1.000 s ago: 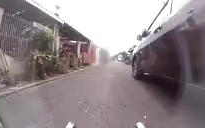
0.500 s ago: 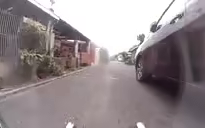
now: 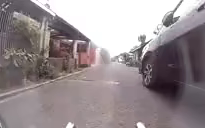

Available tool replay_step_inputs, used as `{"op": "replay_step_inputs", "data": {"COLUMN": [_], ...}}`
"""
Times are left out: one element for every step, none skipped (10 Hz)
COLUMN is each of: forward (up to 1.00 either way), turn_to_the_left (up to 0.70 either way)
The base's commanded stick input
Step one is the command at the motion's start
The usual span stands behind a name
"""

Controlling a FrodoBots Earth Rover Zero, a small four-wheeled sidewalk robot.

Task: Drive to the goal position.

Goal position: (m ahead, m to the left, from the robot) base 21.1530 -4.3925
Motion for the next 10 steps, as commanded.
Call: {"op": "replay_step_inputs", "data": {"forward": [1.00, 1.00, 1.00, 1.00, 1.00, 1.00, 1.00, 1.00, 1.00, 1.00], "turn_to_the_left": [0.01, 0.00, 0.02, 0.00, 0.01, 0.02, 0.02, 0.02, -0.02, -0.13]}}
